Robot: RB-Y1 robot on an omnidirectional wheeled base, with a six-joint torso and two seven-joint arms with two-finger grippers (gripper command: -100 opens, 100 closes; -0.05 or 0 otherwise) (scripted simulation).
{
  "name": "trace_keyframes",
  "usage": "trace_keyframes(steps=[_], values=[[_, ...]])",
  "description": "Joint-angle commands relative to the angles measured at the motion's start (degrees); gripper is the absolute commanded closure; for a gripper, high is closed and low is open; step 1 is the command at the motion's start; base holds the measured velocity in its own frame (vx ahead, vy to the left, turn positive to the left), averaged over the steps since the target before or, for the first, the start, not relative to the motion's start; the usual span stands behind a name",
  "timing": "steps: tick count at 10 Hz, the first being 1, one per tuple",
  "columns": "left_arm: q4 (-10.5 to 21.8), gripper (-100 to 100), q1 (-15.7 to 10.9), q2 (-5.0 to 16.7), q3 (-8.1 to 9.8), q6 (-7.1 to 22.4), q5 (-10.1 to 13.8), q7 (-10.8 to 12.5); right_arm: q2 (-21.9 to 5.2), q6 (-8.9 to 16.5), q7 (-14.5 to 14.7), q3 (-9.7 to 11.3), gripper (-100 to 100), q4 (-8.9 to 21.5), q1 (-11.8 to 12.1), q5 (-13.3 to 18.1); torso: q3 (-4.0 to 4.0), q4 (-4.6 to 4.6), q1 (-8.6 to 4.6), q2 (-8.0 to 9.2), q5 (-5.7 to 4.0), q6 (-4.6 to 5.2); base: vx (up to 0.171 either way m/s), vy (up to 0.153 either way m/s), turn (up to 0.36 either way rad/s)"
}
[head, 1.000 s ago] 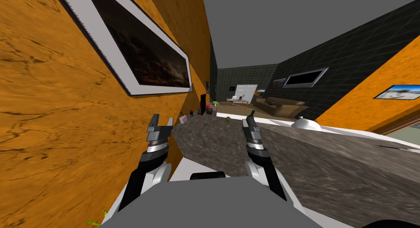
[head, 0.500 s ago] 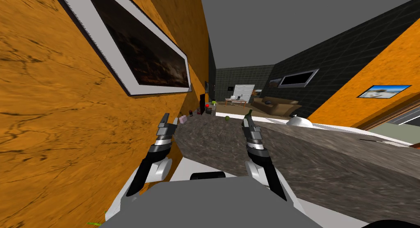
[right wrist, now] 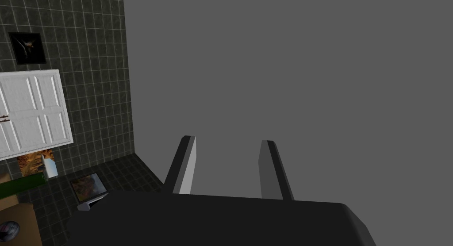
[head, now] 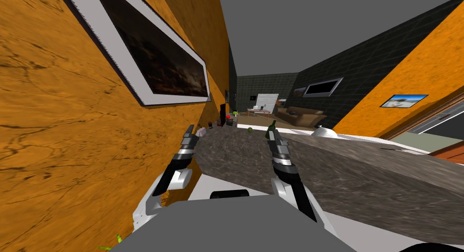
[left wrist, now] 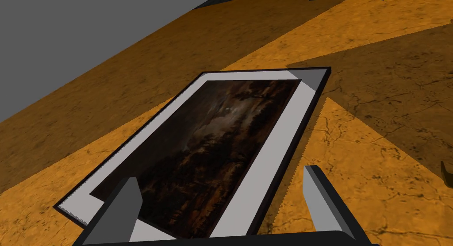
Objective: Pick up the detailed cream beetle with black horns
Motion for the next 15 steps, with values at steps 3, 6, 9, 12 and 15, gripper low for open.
trace_keyframes(steps=[3,6,9,12,15], values=[[2.4,-100,-3.1,0.9,0.64,4.7,0.3,-0.1,0.0,0.0,0.0,0.0,0,0.0,0.0,0.0,0.01,0.01,0.0,0.02,0.0,0.0,-0.03,0.028,-0.057],[7.1,-100,-8.2,2.0,1.84,9.7,0.7,-0.1,0.0,0.0,0.0,0.0,0,0.0,0.0,0.0,0.01,0.0,-0.02,0.0,-0.01,-0.03,-0.031,0.025,-0.06],[9.7,-100,-11.2,2.4,2.47,13.8,1.0,-0.2,0.0,0.0,0.0,0.0,0,0.0,0.0,0.0,0.01,0.0,0.0,0.0,0.0,-0.01,-0.029,0.028,-0.058],[14.8,-100,-16.1,2.9,3.76,18.5,1.4,-0.2,0.0,0.0,0.0,0.0,0,0.0,0.0,0.0,0.0,0.0,-0.02,-0.01,0.0,-0.04,-0.026,0.027,-0.067],[18.1,-100,-19.7,3.0,4.41,22.6,1.6,-0.3,0.0,0.0,0.0,0.0,0,0.0,0.0,0.0,-0.02,-0.01,-0.08,-0.05,-0.02,-0.04,-0.017,0.015,-0.041]])
